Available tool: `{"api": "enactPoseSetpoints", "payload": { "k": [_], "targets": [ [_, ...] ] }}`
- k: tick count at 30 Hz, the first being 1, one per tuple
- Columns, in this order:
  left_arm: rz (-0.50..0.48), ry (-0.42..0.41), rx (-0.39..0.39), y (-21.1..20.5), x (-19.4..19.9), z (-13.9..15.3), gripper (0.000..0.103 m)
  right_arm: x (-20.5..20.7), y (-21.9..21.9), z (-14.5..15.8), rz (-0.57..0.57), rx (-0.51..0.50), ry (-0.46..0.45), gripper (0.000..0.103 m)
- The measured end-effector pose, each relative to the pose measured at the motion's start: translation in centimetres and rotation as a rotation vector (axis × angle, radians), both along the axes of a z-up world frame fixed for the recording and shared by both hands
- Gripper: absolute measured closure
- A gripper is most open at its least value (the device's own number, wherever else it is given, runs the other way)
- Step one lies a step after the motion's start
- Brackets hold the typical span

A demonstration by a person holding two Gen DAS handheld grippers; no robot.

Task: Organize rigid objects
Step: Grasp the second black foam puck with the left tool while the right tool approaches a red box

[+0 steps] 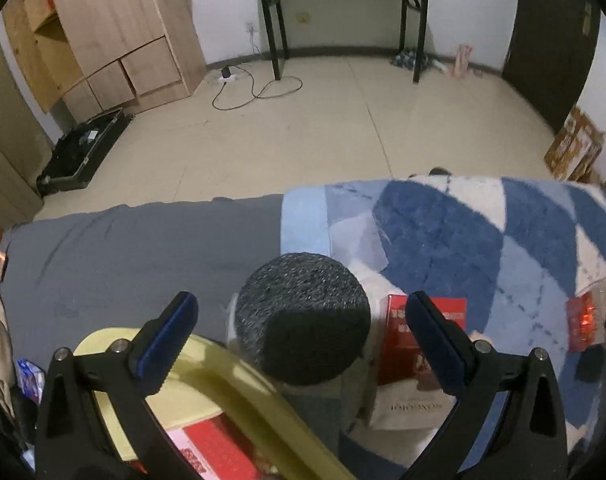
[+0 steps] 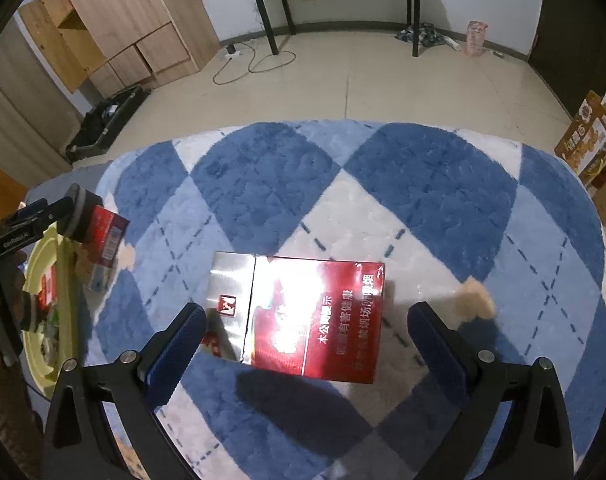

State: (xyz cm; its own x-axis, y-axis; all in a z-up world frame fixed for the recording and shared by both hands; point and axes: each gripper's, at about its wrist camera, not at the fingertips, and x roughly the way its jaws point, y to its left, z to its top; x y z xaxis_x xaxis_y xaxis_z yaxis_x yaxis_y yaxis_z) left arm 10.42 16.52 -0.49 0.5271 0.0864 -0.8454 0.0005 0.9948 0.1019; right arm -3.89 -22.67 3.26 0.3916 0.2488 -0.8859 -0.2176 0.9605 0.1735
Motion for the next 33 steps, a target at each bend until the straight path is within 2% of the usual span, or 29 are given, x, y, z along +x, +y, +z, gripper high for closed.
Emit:
{"api": "enactPoseSetpoints", "payload": {
  "k": [2, 5, 6, 7, 11, 14, 16, 18, 20, 21, 24, 26, 31, 33],
  "targets": [
    [0.025, 0.013, 0.006, 0.0, 0.5, -0.5, 0.000, 0.1, 0.2, -0.3, 0.011, 0.005, 0.001, 0.000],
    [0.047, 0.012, -0.043, 0.4, 0.9, -0.8, 0.005, 0.0, 0.5, -0.3, 0.027, 0.001, -0.010, 0.000],
    [0.039, 0.009, -0.046, 0.3, 1.0, -0.8, 0.027, 0.0, 0.6, -0.4, 0.037, -0.002, -0.013, 0.001],
    [0.033, 0.010, -0.037, 0.1, 1.0, -0.9, 0.037, 0.0, 0.7, -0.5, 0.052, -0.006, -0.015, 0.003],
    [0.030, -0.033, -0.054, -0.5, 0.3, 0.0, 0.037, -0.3, 1.0, -0.3, 0.096, 0.003, -0.037, 0.013],
    [0.040, -0.079, -0.101, -0.6, -1.1, 1.2, 0.037, -0.5, 0.6, 0.1, 0.106, 0.030, -0.059, 0.034],
    [0.036, -0.103, -0.126, -1.0, -1.7, 1.8, 0.037, -0.5, 0.0, 0.3, 0.095, 0.041, -0.070, 0.039],
    [0.017, -0.105, -0.114, -1.9, -2.2, 2.0, 0.037, -0.5, -0.1, -0.1, 0.095, 0.026, -0.054, 0.036],
    [0.012, -0.107, -0.100, -2.5, -2.5, 2.0, 0.037, -0.2, -0.5, -0.2, 0.066, 0.034, -0.041, 0.007],
    [0.011, -0.109, -0.103, -2.5, -2.5, 2.1, 0.037, -0.2, -0.6, -0.2, 0.044, 0.019, -0.035, 0.001],
    [0.016, -0.119, -0.126, -2.4, -2.6, 2.6, 0.037, -0.3, -0.9, 0.8, 0.010, 0.033, -0.049, 0.000],
    [0.013, -0.124, -0.125, -2.5, -2.9, 2.9, 0.037, -0.5, -0.5, 0.9, 0.007, 0.005, -0.052, 0.000],
    [-0.007, -0.140, -0.112, -3.2, -3.5, 3.6, 0.037, -0.6, 1.9, 0.1, 0.049, -0.076, -0.029, 0.000],
    [-0.010, -0.148, -0.107, -3.4, -3.5, 3.8, 0.037, -0.6, 2.5, 0.2, 0.064, -0.079, -0.040, 0.000]
  ]
}}
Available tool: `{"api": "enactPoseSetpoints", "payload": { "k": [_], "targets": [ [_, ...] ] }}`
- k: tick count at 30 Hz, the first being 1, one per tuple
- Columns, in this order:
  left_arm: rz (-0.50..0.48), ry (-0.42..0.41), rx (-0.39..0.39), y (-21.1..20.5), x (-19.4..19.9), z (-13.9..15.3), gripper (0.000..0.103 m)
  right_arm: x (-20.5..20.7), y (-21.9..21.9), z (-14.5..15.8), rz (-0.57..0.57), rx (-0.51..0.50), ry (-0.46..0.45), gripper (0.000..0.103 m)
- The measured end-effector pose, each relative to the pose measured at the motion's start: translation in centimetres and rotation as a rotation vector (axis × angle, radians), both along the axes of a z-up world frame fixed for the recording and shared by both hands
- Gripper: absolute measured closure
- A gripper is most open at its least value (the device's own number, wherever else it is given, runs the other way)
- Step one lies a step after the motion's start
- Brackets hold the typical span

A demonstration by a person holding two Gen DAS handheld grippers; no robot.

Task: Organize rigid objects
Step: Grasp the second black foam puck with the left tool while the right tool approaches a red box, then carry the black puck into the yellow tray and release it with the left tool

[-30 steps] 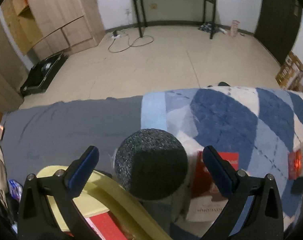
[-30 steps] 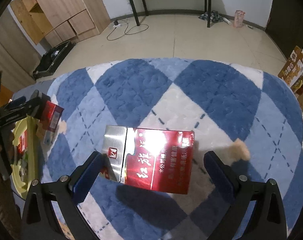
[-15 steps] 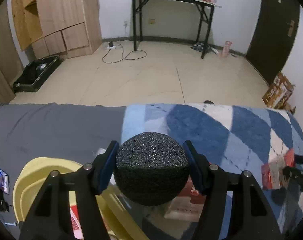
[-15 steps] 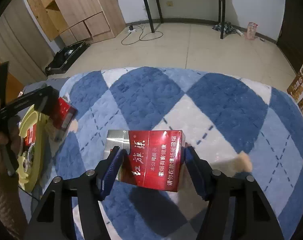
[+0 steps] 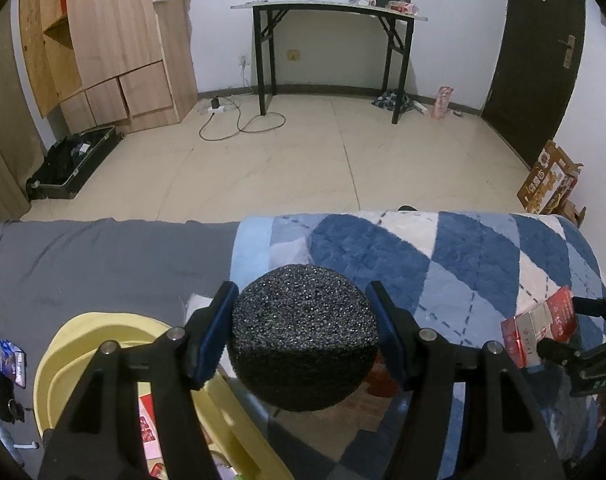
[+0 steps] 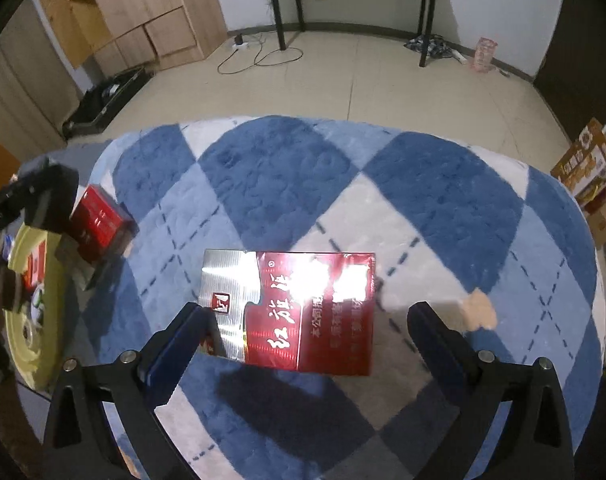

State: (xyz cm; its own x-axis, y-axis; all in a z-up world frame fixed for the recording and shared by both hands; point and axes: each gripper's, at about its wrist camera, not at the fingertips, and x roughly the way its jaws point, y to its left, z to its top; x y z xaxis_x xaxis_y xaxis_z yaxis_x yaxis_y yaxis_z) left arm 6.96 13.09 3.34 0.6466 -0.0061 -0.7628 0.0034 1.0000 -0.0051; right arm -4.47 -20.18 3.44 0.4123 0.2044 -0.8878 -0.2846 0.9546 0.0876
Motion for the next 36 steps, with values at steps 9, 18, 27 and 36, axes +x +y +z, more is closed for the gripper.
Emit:
{"api": "enactPoseSetpoints", "payload": {
  "k": [9, 18, 27, 36],
  "targets": [
    [0.046, -0.039, -0.015, 0.4, -0.5, 0.7, 0.037, 0.7, 1.3, -1.7, 0.028, -0.055, 0.011, 0.004],
    [0.270, -0.228, -0.139, 6.9, -15.4, 5.2, 0.037, -1.9, -2.1, 3.4, -0.015, 0.067, -0.151, 0.010],
    [0.347, -0.188, -0.058, 12.1, -21.8, 6.6, 0.037, -9.3, 10.1, 7.4, 0.464, 0.260, -0.236, 0.010],
    [0.339, -0.091, -0.093, 18.1, -13.1, 3.0, 0.037, -14.2, 23.6, 1.0, 0.710, 0.141, -0.187, 0.010]
  ]
}}
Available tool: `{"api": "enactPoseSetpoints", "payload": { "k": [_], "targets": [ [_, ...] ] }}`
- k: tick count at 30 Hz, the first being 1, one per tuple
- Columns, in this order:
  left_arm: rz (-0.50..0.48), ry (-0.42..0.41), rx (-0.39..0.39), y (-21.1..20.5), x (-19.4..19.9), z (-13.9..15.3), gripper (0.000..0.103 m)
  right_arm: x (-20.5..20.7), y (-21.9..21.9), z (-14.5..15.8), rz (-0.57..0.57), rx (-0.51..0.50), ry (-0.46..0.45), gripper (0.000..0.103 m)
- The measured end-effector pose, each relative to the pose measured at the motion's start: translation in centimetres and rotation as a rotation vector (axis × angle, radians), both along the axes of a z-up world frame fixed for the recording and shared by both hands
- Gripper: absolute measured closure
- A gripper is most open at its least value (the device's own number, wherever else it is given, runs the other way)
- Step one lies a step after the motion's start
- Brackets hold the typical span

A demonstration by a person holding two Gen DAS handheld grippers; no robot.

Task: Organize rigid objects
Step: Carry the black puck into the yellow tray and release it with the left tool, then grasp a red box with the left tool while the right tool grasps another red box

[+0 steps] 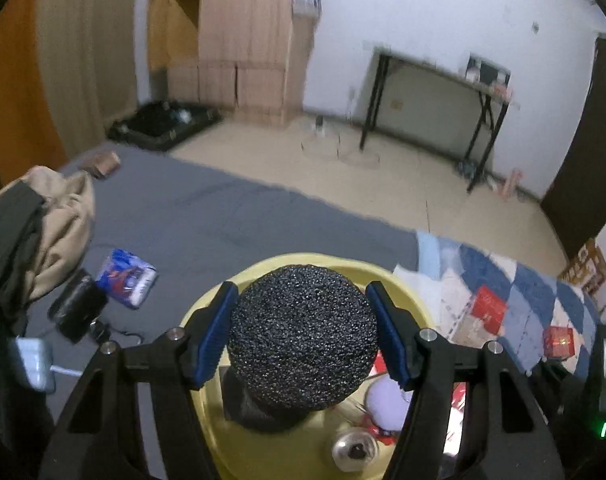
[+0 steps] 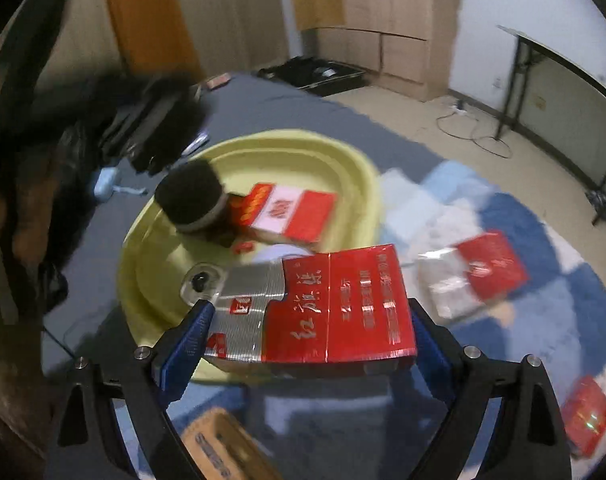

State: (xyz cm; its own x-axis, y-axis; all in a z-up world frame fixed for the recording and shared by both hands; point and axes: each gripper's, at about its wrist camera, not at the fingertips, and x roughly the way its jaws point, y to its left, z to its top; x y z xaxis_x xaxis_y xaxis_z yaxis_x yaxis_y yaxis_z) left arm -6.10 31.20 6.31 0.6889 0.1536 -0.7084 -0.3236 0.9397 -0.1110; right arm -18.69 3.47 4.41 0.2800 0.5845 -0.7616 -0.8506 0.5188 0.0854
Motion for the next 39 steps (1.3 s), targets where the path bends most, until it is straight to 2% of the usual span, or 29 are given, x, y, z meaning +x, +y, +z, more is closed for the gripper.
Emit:
{"api": "enactPoseSetpoints", "payload": {
  "k": [3, 8, 11, 14, 16, 18, 20, 23, 25, 28, 30, 34, 39],
  "targets": [
    [-0.016, 0.091, -0.026, 1.2, 2.8, -2.4, 0.037, 0.1, 1.5, -0.5, -0.009, 0.026, -0.023, 0.011],
    [0.027, 0.109, -0.149, 3.4, 3.9, -4.1, 0.036, 0.6, 2.9, -1.7, 0.003, 0.062, -0.048, 0.013],
    [0.053, 0.125, -0.139, 3.3, 3.7, -4.3, 0.024, 0.2, 3.5, -2.4, 0.024, 0.044, -0.076, 0.002],
    [0.069, 0.050, -0.122, 2.4, 2.3, -2.2, 0.012, 0.1, 3.2, -1.7, 0.019, 0.048, -0.096, 0.000],
    [0.064, -0.006, -0.116, 0.9, 1.6, -0.1, 0.000, 0.4, 2.0, -0.5, 0.007, 0.064, -0.095, 0.000],
    [0.003, -0.041, -0.099, -1.5, 1.7, 1.6, 0.000, 1.2, -0.2, 1.4, -0.017, 0.069, -0.094, 0.000],
    [-0.120, -0.037, -0.061, -5.2, 2.8, 3.1, 0.000, 2.3, -3.3, 3.5, -0.066, 0.100, -0.083, 0.000],
    [-0.299, -0.006, 0.011, -11.2, 5.3, 3.5, 0.000, 5.3, -9.9, 6.3, -0.210, 0.150, -0.026, 0.000],
    [-0.419, 0.060, 0.054, -15.2, 7.7, 2.4, 0.000, 7.4, -14.7, 7.1, -0.348, 0.143, -0.020, 0.000],
    [-0.523, 0.154, 0.102, -19.6, 10.8, -0.1, 0.000, 10.2, -20.7, 6.5, -0.615, 0.028, -0.029, 0.000],
    [-0.560, 0.218, 0.138, -21.6, 12.5, -2.1, 0.000, 12.2, -23.3, 5.1, -0.739, -0.022, 0.023, 0.000],
    [-0.624, 0.334, 0.212, -24.2, 14.6, -5.7, 0.000, 14.8, -25.6, 1.5, -0.801, -0.079, 0.192, 0.000],
    [-0.660, 0.381, 0.228, -24.2, 15.0, -8.0, 0.000, 16.6, -23.4, -0.5, -0.742, -0.115, 0.249, 0.001]
  ]
}}
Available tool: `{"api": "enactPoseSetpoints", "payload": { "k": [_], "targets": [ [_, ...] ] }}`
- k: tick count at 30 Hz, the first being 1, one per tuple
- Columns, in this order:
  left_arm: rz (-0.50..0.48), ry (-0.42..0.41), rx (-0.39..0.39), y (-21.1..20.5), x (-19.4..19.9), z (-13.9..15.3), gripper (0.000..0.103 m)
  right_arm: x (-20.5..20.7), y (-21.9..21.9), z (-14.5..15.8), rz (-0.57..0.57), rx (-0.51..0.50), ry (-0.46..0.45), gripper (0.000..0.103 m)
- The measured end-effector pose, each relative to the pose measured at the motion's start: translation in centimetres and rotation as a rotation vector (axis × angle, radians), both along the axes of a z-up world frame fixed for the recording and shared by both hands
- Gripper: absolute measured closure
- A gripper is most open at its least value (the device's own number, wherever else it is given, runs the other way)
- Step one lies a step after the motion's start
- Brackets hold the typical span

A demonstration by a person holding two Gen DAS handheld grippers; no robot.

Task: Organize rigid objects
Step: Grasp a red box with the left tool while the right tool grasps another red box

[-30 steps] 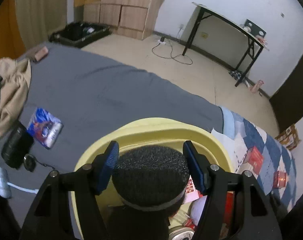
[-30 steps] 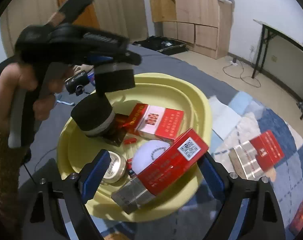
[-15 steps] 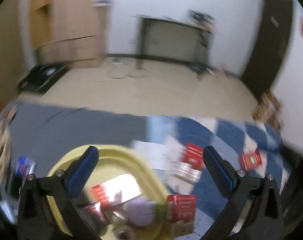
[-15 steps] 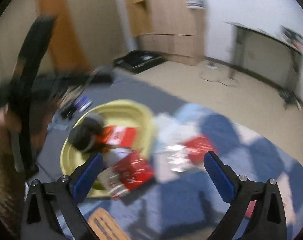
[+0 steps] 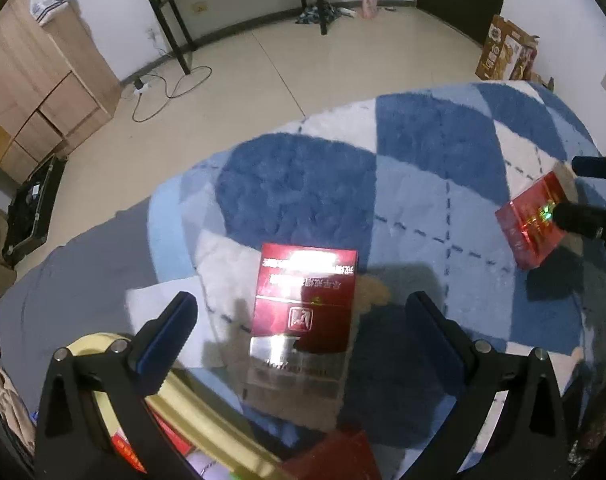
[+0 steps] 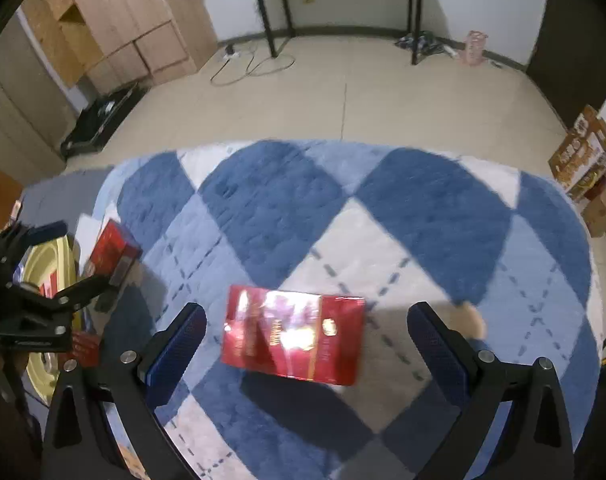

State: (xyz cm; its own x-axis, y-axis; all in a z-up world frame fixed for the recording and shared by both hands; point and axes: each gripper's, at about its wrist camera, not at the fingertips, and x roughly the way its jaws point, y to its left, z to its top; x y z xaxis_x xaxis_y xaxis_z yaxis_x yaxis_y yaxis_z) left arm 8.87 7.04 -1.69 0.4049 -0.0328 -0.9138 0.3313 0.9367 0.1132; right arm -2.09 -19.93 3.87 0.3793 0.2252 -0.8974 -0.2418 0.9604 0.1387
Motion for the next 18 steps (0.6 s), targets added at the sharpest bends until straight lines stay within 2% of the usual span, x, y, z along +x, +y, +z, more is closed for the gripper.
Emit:
{"api": "enactPoseSetpoints", "payload": {
  "k": [9, 10, 11, 12, 14, 16, 18],
  "targets": [
    [-0.012, 0.014, 0.045, -0.6, 0.9, -2.3, 0.001, 2.0, 2.1, -5.5, 0.030, -0.123, 0.107, 0.000],
    [-0.003, 0.013, 0.038, -0.6, 1.0, -2.5, 0.004, 2.1, 2.6, -6.0, 0.042, -0.135, 0.107, 0.000],
    [0.010, 0.019, 0.024, -0.5, 1.0, -2.7, 0.012, 2.3, 2.9, -6.3, 0.047, -0.150, 0.105, 0.000],
    [0.025, 0.029, -0.001, -0.4, 1.1, -2.9, 0.042, 2.3, 3.2, -6.6, 0.052, -0.167, 0.098, 0.000],
    [0.054, 0.016, -0.028, -0.1, 0.8, -2.4, 0.043, 2.3, 4.0, -6.9, 0.089, -0.196, 0.065, 0.003],
    [0.052, -0.046, 0.005, -0.2, -0.1, -1.4, 0.043, 2.3, 4.6, -6.8, 0.124, -0.199, 0.030, 0.013],
    [0.068, -0.113, -0.005, 0.8, -1.8, 0.8, 0.044, 2.5, 4.8, -6.7, 0.129, -0.166, 0.007, 0.014]
  ]
}}
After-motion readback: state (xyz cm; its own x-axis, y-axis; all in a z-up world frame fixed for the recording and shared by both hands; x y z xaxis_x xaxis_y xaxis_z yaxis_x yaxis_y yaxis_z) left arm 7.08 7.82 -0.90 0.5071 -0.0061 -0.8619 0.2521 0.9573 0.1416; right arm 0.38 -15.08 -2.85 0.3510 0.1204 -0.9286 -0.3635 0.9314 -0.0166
